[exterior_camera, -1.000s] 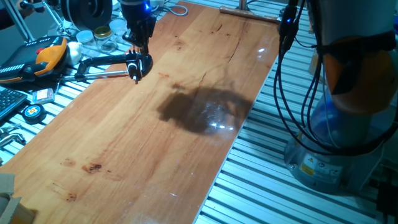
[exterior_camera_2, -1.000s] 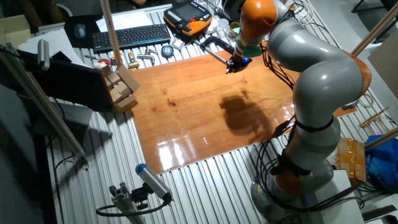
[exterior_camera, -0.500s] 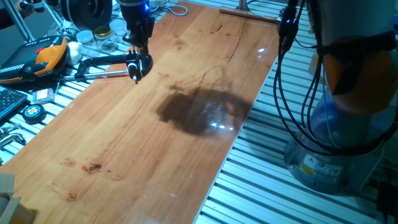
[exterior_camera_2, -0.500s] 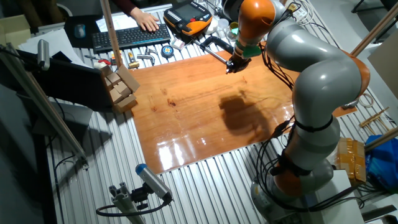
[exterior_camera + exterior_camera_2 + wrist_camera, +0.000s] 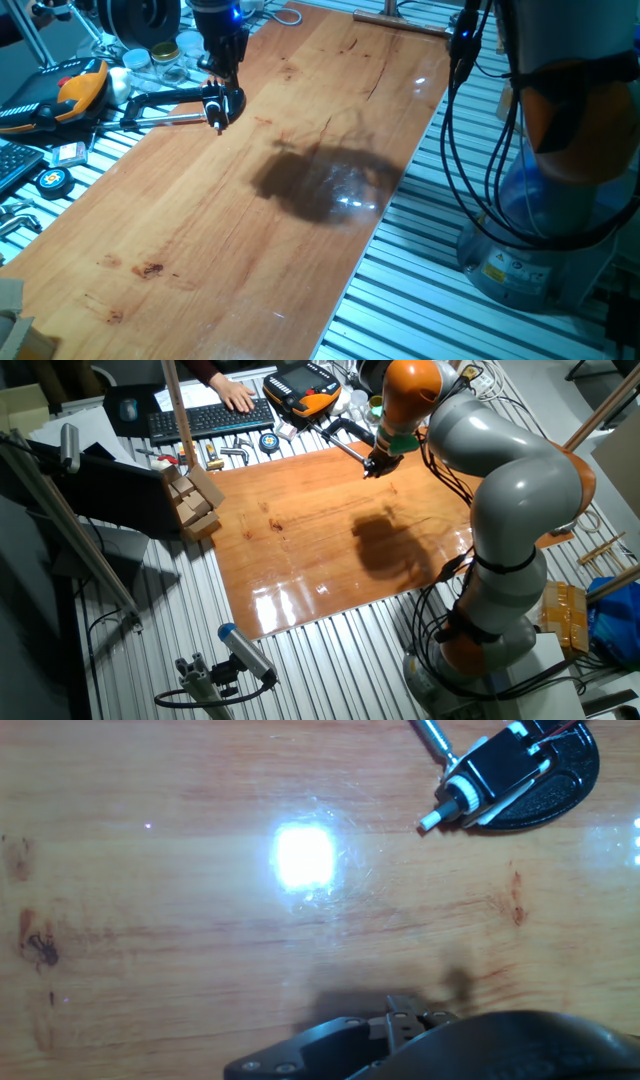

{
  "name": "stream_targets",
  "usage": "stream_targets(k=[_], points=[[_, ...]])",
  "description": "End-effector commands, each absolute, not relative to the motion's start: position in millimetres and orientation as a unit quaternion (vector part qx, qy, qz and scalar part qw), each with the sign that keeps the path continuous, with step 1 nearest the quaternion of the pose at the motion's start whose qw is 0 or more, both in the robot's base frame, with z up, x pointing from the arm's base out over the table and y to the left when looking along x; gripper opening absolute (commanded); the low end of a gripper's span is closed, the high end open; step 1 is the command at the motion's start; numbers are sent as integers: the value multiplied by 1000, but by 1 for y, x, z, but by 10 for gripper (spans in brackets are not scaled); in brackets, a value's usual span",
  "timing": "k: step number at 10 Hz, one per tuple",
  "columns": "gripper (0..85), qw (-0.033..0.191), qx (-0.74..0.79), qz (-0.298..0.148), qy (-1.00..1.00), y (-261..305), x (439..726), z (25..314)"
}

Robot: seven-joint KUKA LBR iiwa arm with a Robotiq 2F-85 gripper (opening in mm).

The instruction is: Sharpen the pencil with a pencil sharpener

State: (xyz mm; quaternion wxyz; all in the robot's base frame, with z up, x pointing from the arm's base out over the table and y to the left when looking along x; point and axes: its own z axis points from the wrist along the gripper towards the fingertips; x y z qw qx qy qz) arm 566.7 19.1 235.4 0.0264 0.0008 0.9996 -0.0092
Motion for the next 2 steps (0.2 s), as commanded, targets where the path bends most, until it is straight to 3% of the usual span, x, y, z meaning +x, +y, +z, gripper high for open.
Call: stream_targets(k=[1,2], points=[[0,26,2,-8,1000,21,565,234],[0,26,2,-7,1000,21,564,233]])
